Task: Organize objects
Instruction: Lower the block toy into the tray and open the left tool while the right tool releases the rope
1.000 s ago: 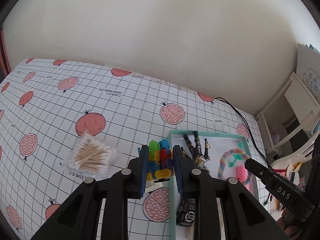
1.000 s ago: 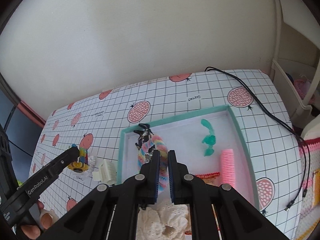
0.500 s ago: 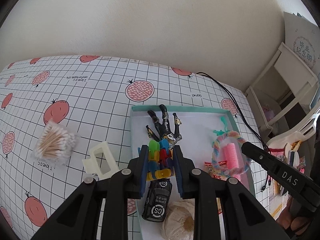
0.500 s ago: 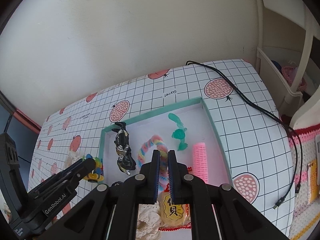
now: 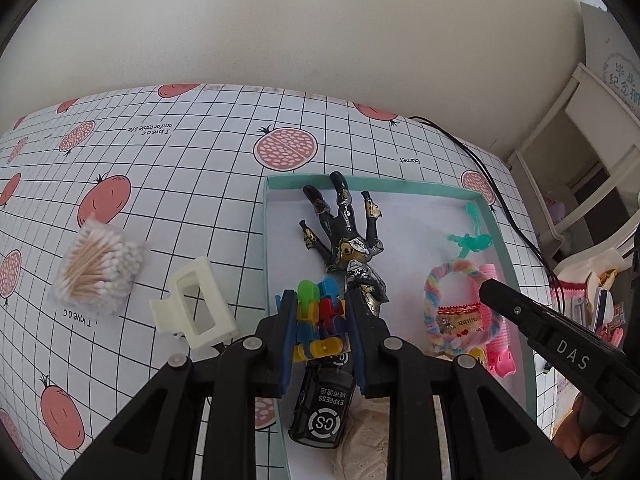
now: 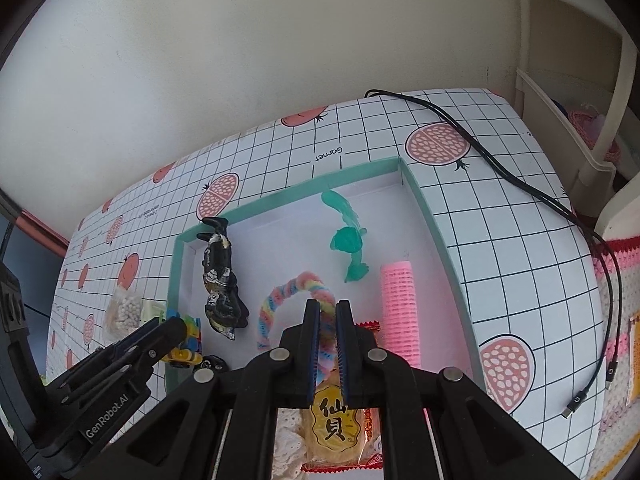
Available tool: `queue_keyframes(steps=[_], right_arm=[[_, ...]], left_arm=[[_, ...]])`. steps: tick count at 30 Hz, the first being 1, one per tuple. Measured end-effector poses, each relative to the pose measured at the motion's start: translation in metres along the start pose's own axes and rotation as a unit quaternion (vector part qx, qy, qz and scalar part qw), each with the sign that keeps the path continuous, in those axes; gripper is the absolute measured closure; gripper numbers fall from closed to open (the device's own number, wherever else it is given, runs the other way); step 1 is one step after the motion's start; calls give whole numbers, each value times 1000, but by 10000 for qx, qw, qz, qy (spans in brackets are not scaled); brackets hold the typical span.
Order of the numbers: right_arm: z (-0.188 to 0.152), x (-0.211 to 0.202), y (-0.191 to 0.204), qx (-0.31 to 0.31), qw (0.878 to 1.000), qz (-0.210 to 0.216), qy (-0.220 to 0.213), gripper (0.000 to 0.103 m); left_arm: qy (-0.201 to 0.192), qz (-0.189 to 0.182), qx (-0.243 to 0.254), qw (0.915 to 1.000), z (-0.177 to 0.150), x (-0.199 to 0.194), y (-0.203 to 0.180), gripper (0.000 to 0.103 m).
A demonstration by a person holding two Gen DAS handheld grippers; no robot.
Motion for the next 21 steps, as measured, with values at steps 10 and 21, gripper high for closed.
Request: queue_keyframes(steps=[10,21], right_arm=[[-5,11,4,-56,9999,-95,70,94],[-3,4,4,-15,9999,-117,34,91]], left_arm=[[85,85,-36,9999,-2,7,2,78],[72,27,7,10000,2,-3,-2,76]])
Point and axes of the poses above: each gripper's, at about its wrist camera, not at the fingertips, and x roughly the way its jaws point, y to its left, z to its top, the point moved 7 cm from there along x, roughly the way its jaws point, and after that the axes turned 5 degrees about y, right-handed, at the moved point
